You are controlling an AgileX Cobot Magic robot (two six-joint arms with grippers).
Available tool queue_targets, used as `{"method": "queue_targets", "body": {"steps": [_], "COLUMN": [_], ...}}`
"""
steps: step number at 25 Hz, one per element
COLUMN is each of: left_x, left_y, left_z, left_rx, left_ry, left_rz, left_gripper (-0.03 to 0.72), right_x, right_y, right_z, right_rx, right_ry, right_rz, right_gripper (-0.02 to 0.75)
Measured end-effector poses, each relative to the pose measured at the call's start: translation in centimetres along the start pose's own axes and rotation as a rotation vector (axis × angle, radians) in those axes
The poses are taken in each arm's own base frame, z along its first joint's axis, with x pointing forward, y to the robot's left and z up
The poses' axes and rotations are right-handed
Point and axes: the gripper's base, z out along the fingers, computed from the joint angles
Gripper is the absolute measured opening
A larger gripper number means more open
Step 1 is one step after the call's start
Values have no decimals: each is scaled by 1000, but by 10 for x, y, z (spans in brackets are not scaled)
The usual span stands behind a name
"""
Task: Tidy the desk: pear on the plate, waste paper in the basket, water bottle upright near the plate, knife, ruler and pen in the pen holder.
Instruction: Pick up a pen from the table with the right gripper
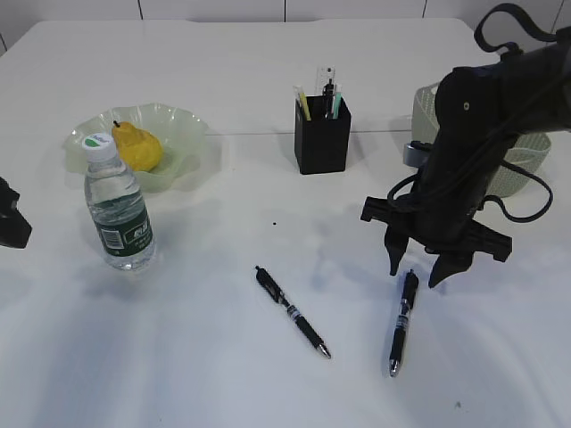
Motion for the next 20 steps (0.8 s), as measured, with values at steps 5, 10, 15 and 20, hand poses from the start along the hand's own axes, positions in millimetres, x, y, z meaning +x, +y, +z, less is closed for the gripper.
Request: {"method": "queue_targets", "body": {"steps": [5,10,15,20], "left_x": [-1,-1,-1,-2], "left_y": [0,0,0,0], "left_z": [0,0,0,0], "left_rx": [0,0,0,0], "left_ry": [-7,-9,-12,-17], "left_rz": [0,0,0,0], "left_gripper": [456,456,456,456], "right_x": [-1,-1,-2,-3], "right_y": [0,0,1,1], "right_z": [10,15,15,21], "right_rx": [23,32,22,30], "right_ry": [28,38,26,34], "right_rz": [-2,-1,-1,-2], "right_gripper": [367,367,367,367]}}
